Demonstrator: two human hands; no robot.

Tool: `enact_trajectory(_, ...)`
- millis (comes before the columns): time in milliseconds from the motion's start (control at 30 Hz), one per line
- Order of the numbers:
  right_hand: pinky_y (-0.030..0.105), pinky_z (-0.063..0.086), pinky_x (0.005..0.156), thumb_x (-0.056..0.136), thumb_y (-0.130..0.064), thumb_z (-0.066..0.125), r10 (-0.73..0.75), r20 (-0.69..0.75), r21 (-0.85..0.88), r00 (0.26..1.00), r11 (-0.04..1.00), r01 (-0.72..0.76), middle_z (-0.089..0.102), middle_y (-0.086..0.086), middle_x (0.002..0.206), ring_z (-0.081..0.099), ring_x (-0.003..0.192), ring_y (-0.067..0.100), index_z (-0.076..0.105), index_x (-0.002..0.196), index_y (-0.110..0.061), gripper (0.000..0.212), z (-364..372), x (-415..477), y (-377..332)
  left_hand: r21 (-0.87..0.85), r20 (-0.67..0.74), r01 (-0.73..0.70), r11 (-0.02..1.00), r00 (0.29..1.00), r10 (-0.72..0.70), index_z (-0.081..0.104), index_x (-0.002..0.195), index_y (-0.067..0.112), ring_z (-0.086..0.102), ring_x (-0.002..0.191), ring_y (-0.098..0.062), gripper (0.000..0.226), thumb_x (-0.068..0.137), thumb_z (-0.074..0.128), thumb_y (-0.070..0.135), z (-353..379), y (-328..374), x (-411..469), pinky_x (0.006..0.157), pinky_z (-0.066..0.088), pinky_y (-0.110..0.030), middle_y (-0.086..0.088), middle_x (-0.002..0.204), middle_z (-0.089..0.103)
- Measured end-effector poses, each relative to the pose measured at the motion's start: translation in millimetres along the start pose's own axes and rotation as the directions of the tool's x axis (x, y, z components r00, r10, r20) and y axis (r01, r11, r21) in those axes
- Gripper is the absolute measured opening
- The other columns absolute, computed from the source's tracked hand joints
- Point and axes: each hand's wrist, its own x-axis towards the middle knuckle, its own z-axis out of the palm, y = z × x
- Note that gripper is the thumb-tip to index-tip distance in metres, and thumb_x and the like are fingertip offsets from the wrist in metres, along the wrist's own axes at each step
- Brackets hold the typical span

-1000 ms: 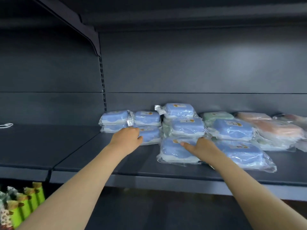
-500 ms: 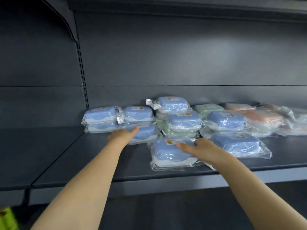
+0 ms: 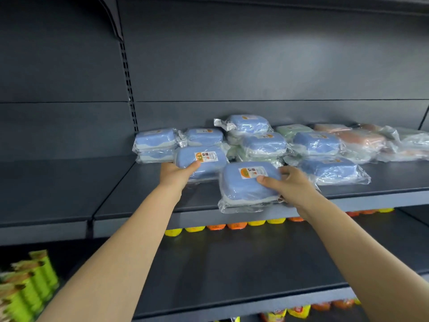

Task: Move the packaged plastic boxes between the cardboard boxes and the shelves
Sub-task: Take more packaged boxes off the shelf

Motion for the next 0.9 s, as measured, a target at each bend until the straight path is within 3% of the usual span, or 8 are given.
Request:
enact_trajectory(133, 0.04, 0.052, 0.079, 0.066, -0.039, 0.083, -0.035, -0.022, 0.019, 0.999, 0.999, 0.036, 0.069, 0.009, 0.107, 0.065, 0.094, 0.026, 0.064, 0.106, -0.009, 0.053, -6, -22, 3, -0.031, -0.017, -0.057, 0.998, 0.998, 0.056, 0.052, 0.118, 0.01, 0.061, 0.101, -0.022, 0.077, 0.057, 0.083, 0.047, -24, -1, -34, 0.088, 0.053, -0.042, -0.004, 0.112, 0.062)
enact_trajectory(200, 0.039, 0.054, 0.084, 0.069, -0.028, 0.083, -0.073, -0.016, 0.066, 0.997, 0.995, 0.074, 0.071, 0.006, 0.102, 0.067, 0.093, 0.023, 0.064, 0.104, -0.008, 0.044, -13, -36, 5, -0.004, -0.024, -0.097, 0.995, 0.995, 0.097, 0.055, 0.117, 0.009, 0.062, 0.099, -0.021, 0.081, 0.053, 0.08, 0.052, -34, -3, -55, 0.079, 0.053, -0.034, -0.005, 0.11, 0.064)
enact_trajectory(267, 0.034, 0.055, 0.081, 0.071, -0.021, 0.082, -0.122, -0.019, 0.095, 0.992, 0.988, 0.123, 0.07, 0.003, 0.101, 0.068, 0.09, 0.02, 0.064, 0.105, -0.009, 0.041, -24, -53, 11, 0.041, -0.037, -0.142, 0.989, 0.989, 0.144, 0.057, 0.115, 0.008, 0.063, 0.096, -0.019, 0.074, 0.06, 0.08, 0.05, -40, -3, -80, 0.067, 0.047, -0.024, -0.005, 0.107, 0.066)
enact_trajectory(367, 0.032, 0.054, 0.08, 0.071, -0.017, 0.081, -0.171, -0.032, 0.127, 0.985, 0.977, 0.174, 0.07, 0.0, 0.098, 0.067, 0.087, 0.015, 0.064, 0.097, -0.017, 0.031, -52, -78, 28, 0.079, -0.044, -0.198, 0.977, 0.978, 0.201, 0.054, 0.112, 0.008, 0.063, 0.092, -0.013, 0.064, 0.067, 0.08, 0.046, -41, -2, -128, 0.067, 0.046, -0.024, 0.0, 0.102, 0.063)
enact_trajectory(533, 0.043, 0.053, 0.091, 0.064, -0.031, 0.086, -0.099, 0.024, 0.231, 0.995, 0.969, 0.091, 0.072, 0.002, 0.105, 0.068, 0.097, 0.022, 0.063, 0.112, -0.016, 0.055, -113, -122, 90, 0.12, -0.069, -0.201, 0.972, 0.975, 0.21, 0.044, 0.107, 0.017, 0.056, 0.083, -0.004, 0.048, 0.076, 0.077, 0.035, -24, -17, -234, 0.067, 0.045, -0.022, 0.011, 0.092, 0.054)
enact_trajectory(667, 0.033, 0.052, 0.079, 0.073, -0.023, 0.08, 0.0, 0.102, 0.085, 0.995, 0.996, -0.008, 0.07, 0.001, 0.101, 0.067, 0.09, 0.017, 0.062, 0.108, -0.016, 0.04, -145, -162, 152, 0.1, -0.093, -0.084, 0.992, 0.991, 0.093, 0.046, 0.106, 0.016, 0.056, 0.085, -0.004, 0.045, 0.077, 0.075, 0.035, -2, -67, -307, 0.068, 0.045, -0.022, 0.009, 0.094, 0.056)
enact_trajectory(800, 0.03, 0.048, 0.078, 0.073, -0.03, 0.08, 0.125, 0.188, -0.155, 0.974, 0.983, -0.096, 0.066, 0.0, 0.106, 0.062, 0.094, 0.018, 0.059, 0.114, -0.012, 0.049, -165, -195, 216, 0.074, -0.093, 0.075, 0.994, 0.993, -0.068, 0.049, 0.103, 0.012, 0.058, 0.082, -0.007, 0.039, 0.08, 0.074, 0.031, 20, -124, -364, 0.064, 0.045, -0.022, 0.004, 0.093, 0.057)
enact_trajectory(900, 0.034, 0.043, 0.087, 0.075, -0.032, 0.078, 0.205, 0.228, -0.261, 0.952, 0.955, -0.143, 0.06, 0.007, 0.118, 0.056, 0.108, 0.025, 0.053, 0.126, -0.004, 0.063, -169, -215, 252, 0.094, -0.081, 0.163, 0.982, 0.985, -0.156, 0.053, 0.1, 0.012, 0.061, 0.086, -0.011, 0.032, 0.081, 0.073, 0.029, 26, -166, -392, 0.066, 0.048, -0.024, 0.001, 0.095, 0.061)
